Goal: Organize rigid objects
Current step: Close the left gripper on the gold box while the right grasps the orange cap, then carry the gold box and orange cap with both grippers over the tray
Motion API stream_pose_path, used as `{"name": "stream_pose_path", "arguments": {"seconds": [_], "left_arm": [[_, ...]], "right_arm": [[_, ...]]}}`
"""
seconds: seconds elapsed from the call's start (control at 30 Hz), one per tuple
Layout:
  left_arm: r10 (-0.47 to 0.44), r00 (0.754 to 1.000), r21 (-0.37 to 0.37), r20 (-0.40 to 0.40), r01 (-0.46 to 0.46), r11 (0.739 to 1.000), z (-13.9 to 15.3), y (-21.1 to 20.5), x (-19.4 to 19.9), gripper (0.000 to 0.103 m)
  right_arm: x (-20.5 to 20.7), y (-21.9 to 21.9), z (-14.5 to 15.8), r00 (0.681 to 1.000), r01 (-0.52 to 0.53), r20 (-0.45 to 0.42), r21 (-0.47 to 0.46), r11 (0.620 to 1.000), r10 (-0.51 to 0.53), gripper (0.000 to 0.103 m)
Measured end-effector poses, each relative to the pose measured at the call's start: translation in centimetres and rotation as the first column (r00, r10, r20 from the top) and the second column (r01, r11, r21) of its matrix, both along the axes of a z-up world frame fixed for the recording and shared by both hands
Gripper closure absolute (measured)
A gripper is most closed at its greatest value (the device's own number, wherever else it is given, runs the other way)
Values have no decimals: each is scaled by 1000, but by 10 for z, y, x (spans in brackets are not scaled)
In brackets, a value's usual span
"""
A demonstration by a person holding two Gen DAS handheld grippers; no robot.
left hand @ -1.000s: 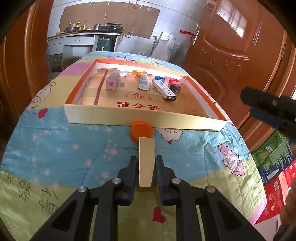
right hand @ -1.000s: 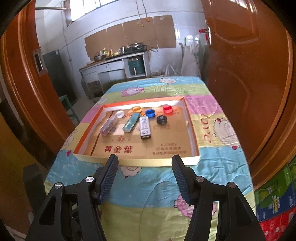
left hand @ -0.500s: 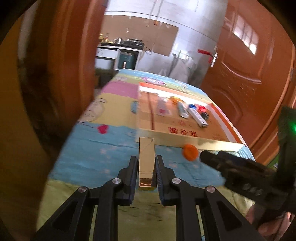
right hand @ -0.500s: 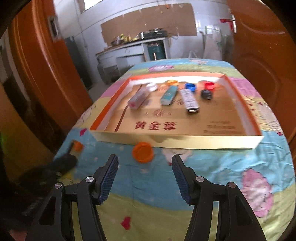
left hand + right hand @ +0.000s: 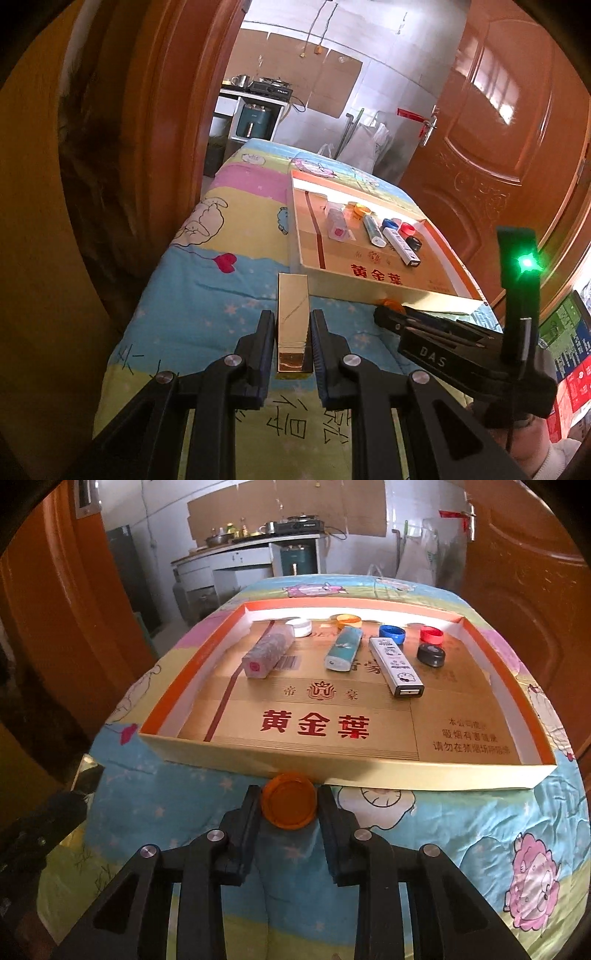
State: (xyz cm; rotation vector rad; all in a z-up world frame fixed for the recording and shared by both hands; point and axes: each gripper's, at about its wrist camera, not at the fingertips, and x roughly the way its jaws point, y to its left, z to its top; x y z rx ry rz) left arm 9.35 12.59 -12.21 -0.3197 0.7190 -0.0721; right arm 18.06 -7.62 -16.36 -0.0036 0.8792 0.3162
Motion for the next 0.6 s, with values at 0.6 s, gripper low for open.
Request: {"name": "stream_pose_path", "arguments": {"seconds": [0.6], "left_arm": [[-73,997,21,31,72,997,24,-29,1,83]], "right_arm": [[-33,-18,40,997,-38,68,79,996,32,72]]}}
